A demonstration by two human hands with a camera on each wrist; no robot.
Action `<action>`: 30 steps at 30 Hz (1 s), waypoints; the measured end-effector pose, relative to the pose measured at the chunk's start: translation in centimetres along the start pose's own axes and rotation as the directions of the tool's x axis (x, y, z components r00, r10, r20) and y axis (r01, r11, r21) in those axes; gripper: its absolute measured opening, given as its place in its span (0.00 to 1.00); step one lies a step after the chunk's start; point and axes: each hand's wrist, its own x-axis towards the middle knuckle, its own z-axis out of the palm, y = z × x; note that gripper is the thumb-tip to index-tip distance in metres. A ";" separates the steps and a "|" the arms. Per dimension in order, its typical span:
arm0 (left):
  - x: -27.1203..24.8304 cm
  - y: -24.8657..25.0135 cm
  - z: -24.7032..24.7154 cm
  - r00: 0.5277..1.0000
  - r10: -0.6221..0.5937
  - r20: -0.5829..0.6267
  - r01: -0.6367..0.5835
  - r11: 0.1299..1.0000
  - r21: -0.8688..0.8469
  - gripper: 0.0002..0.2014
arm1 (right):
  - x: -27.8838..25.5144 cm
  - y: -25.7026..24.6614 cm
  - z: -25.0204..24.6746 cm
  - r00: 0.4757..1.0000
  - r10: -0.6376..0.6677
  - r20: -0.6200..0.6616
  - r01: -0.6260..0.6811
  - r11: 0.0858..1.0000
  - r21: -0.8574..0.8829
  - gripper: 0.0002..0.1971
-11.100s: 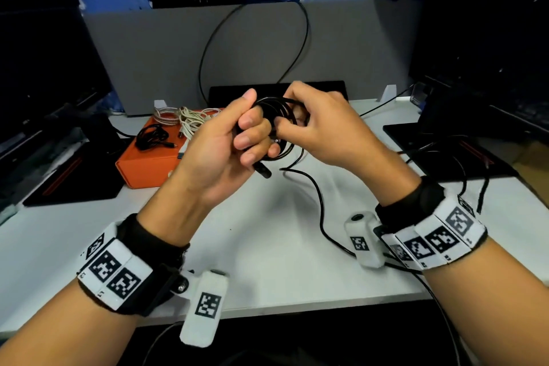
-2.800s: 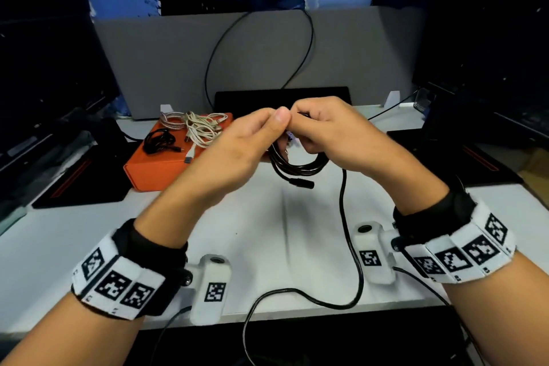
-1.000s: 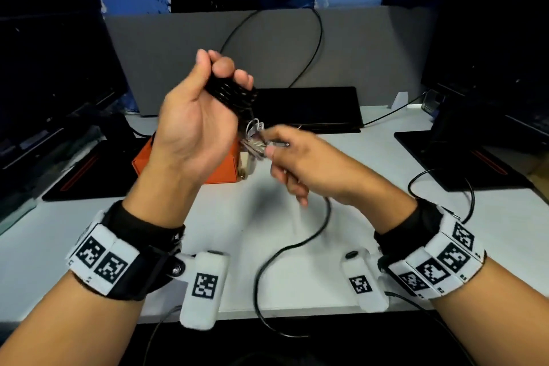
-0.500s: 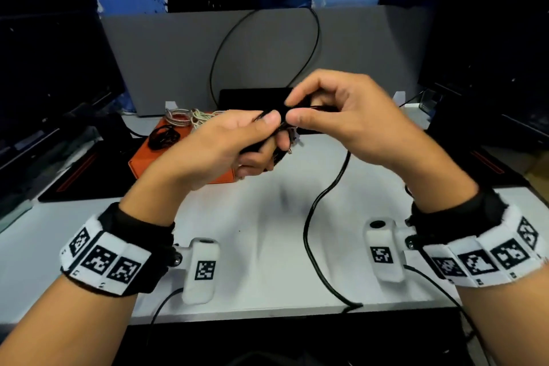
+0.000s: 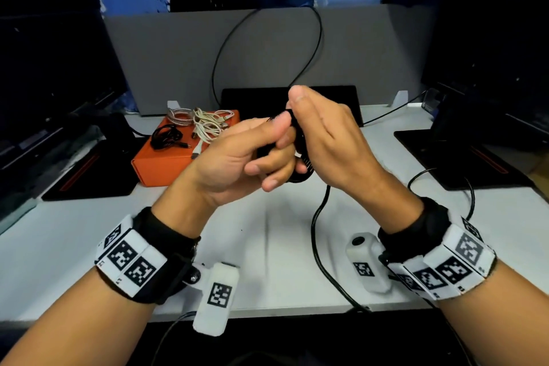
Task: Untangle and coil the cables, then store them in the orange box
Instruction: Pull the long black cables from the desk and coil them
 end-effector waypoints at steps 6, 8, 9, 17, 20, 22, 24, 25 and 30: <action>0.3 0.1 0.6 0.989 -0.038 -0.142 0.047 0.997 0.058 0.20 | 0.5 0.7 -0.5 0.989 0.099 0.111 -0.108 0.991 0.074 0.30; 0.4 0.2 0.8 0.987 -0.009 -0.160 0.010 1.000 0.003 0.20 | 0.8 1.0 -0.6 0.987 0.130 0.096 -0.143 0.979 0.144 0.29; 0.5 0.4 0.8 0.984 0.003 -0.176 -0.013 0.998 -0.056 0.20 | 0.9 1.1 -0.6 0.986 0.148 0.081 -0.161 0.968 0.191 0.27; 1.1 1.2 -1.0 0.861 0.084 -0.502 -0.381 0.760 -0.526 0.19 | 0.6 1.9 0.5 0.911 0.268 0.313 -0.324 0.935 0.143 0.11; 1.2 1.5 -1.4 0.745 0.149 -0.651 -0.485 0.790 -0.375 0.22 | -0.4 1.5 1.6 0.780 0.330 0.532 -0.454 0.883 0.118 0.09; 1.2 1.7 -1.9 0.700 0.237 -0.674 -0.471 0.862 -0.186 0.24 | -1.0 0.9 1.9 0.683 0.309 0.662 -0.487 0.868 0.097 0.13; 1.0 1.6 -2.2 0.672 0.358 -0.649 -0.336 0.927 0.163 0.19 | -1.3 0.4 1.8 0.618 0.263 0.741 -0.487 0.868 0.098 0.17; 0.9 1.3 -2.2 0.672 0.421 -0.609 -0.201 0.895 0.398 0.20 | -1.4 0.2 1.6 0.599 0.247 0.762 -0.481 0.871 0.097 0.18; 0.5 0.4 -2.2 0.876 0.297 -0.379 0.241 0.411 0.879 0.14 | -0.4 -0.8 -1.8 0.677 0.155 0.720 -0.249 0.968 0.026 0.15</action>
